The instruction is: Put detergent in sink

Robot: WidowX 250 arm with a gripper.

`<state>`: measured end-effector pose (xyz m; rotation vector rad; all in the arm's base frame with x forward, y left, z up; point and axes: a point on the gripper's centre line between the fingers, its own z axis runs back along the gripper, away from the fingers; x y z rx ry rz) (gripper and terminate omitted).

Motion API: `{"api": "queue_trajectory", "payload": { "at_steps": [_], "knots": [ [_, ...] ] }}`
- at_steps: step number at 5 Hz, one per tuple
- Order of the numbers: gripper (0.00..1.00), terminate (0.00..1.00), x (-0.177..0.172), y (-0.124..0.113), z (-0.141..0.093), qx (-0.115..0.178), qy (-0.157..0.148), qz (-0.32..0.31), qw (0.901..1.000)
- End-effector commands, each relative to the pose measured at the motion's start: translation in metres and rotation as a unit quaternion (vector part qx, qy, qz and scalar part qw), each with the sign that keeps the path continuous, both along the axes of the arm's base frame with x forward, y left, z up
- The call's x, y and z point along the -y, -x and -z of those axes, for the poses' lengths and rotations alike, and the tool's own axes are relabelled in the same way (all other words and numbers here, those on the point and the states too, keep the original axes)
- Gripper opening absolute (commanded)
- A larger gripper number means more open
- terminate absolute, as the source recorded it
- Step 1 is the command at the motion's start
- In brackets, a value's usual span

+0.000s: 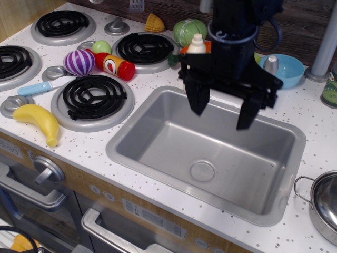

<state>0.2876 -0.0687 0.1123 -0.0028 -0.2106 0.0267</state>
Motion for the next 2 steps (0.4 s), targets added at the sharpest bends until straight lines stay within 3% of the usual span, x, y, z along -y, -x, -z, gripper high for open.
{"api": "queue_trajectory", "payload": {
  "at_steps": [1,2],
  "knots": [
    [1.0,0.0,-0.023,-0.053,-0.009,0.09,-0.019,0.012,0.9957],
    [1.0,0.0,-0.041,-0.076,-0.014,0.107,-0.028,0.015,0.9937]
  ]
}}
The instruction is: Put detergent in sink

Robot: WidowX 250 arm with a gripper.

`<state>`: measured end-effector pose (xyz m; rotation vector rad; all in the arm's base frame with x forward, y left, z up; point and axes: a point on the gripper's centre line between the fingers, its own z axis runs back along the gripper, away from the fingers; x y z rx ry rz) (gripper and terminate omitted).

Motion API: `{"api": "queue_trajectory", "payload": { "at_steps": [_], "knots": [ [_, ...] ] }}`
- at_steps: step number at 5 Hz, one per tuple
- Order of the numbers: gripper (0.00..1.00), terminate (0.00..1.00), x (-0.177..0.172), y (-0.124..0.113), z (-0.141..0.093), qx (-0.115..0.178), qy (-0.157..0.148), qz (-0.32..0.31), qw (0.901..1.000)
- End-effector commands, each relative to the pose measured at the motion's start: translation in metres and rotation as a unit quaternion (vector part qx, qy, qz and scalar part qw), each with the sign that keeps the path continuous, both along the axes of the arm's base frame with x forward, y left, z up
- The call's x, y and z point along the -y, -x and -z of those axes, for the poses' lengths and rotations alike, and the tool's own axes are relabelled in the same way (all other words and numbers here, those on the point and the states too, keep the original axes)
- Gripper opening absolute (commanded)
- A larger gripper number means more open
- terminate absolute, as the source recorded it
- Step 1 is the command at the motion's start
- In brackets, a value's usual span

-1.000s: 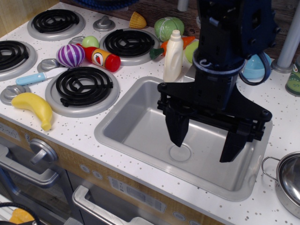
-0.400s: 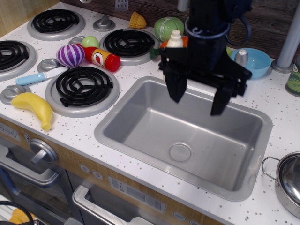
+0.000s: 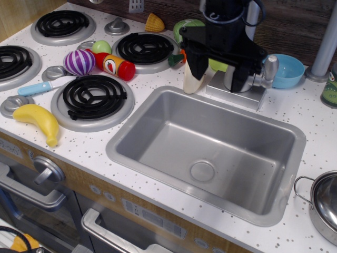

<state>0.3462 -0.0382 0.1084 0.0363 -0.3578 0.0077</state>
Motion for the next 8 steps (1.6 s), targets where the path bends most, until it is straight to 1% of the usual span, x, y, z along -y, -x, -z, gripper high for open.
{"api": "queue_trajectory", "payload": {
  "at_steps": [1,2,3,4,5,6,7,8],
  "knots": [
    [1.0,0.0,-0.028,-0.03,-0.025,0.035,-0.014,0.027,0.9989],
    [1.0,0.0,-0.037,-0.043,-0.022,0.053,-0.017,0.039,0.9977],
    [1.0,0.0,-0.044,-0.058,-0.012,0.077,-0.019,0.048,0.9957],
    [1.0,0.0,-0.053,-0.073,-0.002,0.083,-0.012,0.064,0.9945],
    [1.0,0.0,-0.061,-0.085,0.011,0.101,-0.018,0.067,0.9925],
    [1.0,0.0,-0.067,-0.099,0.02,0.09,-0.009,0.07,0.9934],
    [1.0,0.0,-0.068,-0.107,0.024,0.087,-0.004,0.079,0.9931],
    [1.0,0.0,-0.066,-0.108,0.023,0.087,-0.006,0.081,0.9929]
  ]
}}
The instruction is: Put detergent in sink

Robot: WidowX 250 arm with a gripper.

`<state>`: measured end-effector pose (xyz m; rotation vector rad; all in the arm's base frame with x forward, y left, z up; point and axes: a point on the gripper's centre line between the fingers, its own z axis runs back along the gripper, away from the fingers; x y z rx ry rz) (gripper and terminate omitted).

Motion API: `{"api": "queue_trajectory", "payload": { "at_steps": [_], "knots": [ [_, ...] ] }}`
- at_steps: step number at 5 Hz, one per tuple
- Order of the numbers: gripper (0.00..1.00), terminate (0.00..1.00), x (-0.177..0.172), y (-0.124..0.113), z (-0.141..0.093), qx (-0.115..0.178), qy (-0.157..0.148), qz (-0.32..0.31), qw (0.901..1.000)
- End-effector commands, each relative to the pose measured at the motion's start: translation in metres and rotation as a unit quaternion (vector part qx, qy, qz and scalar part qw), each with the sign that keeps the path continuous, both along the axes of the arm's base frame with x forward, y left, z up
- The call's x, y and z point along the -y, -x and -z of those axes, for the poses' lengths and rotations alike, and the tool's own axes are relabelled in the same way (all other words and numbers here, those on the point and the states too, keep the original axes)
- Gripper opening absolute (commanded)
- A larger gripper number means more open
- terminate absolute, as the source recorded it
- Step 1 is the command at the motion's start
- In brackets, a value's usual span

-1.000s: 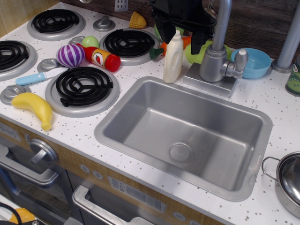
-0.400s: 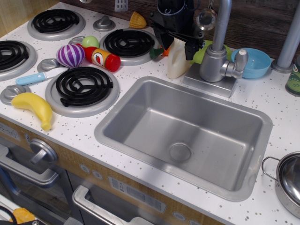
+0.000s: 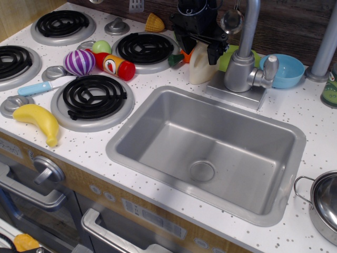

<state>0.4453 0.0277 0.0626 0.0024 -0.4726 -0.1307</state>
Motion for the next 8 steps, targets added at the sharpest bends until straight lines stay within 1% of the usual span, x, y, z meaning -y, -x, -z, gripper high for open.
{"api": "queue_trajectory", "payload": {
  "at_steps": [1,2,3,4,5,6,7,8],
  "knots": [
    [1.0,0.0,0.0,-0.014,-0.021,0.052,-0.011,0.013,0.9985],
    [0.0,0.0,0.004,-0.015,-0.019,0.046,-0.005,0.003,0.9989],
    [0.0,0.0,0.004,-0.01,-0.021,0.051,-0.008,-0.005,0.9987],
    [0.0,0.0,0.009,0.009,-0.035,0.048,-0.026,-0.026,0.9982],
    [0.0,0.0,0.015,0.046,-0.06,0.015,-0.05,-0.068,0.9963],
    [0.0,0.0,0.029,0.093,-0.071,-0.017,-0.055,-0.114,0.9918],
    [0.0,0.0,0.048,0.134,-0.051,-0.042,-0.023,-0.143,0.9885],
    [0.0,0.0,0.068,0.157,-0.003,-0.028,0.004,-0.153,0.9877]
  ]
}}
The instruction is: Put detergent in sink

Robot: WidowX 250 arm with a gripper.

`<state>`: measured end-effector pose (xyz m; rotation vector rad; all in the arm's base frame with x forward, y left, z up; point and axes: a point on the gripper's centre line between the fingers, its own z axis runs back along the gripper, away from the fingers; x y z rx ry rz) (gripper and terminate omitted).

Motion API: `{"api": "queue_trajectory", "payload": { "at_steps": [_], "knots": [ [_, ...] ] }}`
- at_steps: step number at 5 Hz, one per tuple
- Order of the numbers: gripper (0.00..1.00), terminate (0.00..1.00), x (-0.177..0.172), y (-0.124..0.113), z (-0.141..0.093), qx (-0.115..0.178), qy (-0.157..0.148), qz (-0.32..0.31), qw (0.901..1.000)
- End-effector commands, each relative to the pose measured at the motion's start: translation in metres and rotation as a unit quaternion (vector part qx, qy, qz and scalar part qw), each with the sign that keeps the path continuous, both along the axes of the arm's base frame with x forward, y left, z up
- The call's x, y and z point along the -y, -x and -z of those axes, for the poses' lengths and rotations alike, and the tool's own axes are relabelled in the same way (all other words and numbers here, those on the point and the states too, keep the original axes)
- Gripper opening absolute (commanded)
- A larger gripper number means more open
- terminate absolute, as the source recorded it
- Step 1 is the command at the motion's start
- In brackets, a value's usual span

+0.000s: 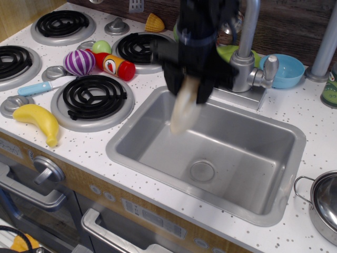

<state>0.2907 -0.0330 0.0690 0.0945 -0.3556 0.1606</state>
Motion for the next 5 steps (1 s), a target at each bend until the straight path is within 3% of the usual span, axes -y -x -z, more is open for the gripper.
{"api": "queue_trajectory", "payload": {
  "at_steps": [1,2,3,4,5],
  "knots": [
    [0.0,0.0,0.012,-0.002,0.042,0.04,0.057,0.023,0.9973],
    [0.0,0.0,0.015,-0.007,0.067,0.069,0.068,0.028,0.9949],
    [0.0,0.0,0.014,-0.008,0.071,0.093,0.065,0.035,0.9929],
    [1.0,0.0,0.014,-0.008,0.071,0.093,0.065,0.035,0.9929],
    [1.0,1.0,0.014,-0.008,0.071,0.093,0.065,0.035,0.9929]
  ]
}}
